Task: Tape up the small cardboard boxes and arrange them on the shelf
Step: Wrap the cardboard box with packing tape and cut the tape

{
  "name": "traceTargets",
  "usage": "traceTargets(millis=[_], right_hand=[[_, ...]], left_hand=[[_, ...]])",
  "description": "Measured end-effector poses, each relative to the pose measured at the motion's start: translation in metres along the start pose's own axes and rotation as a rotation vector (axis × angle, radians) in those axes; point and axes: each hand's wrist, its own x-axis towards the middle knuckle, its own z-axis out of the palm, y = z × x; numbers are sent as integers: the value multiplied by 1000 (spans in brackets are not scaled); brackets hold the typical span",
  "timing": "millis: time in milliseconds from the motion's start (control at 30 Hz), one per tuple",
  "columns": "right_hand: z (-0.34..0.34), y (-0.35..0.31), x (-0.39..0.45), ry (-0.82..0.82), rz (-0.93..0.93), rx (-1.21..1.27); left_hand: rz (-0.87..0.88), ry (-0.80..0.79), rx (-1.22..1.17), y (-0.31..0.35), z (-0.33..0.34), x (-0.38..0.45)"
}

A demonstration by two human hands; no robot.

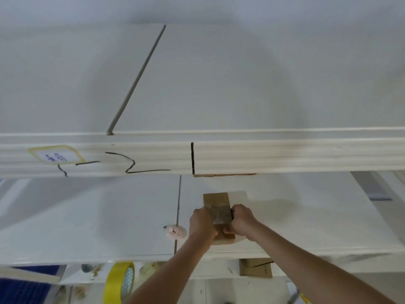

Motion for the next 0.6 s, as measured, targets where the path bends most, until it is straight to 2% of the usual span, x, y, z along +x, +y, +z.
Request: traceTargets(millis=[133, 300, 467, 600], right_hand=[[-5, 1, -2, -30, -20, 10], [-10, 3, -6, -123, -39, 63], [-23, -11, -2, -32, 15, 138], [-25, -28, -2, -45, 65, 92]], left_hand=[[-30, -86, -88, -16, -12, 1], [26, -84, -54, -16, -18, -4], [-48, -13, -164, -12, -44, 8], [-68, -39, -195, -8, -35, 12]])
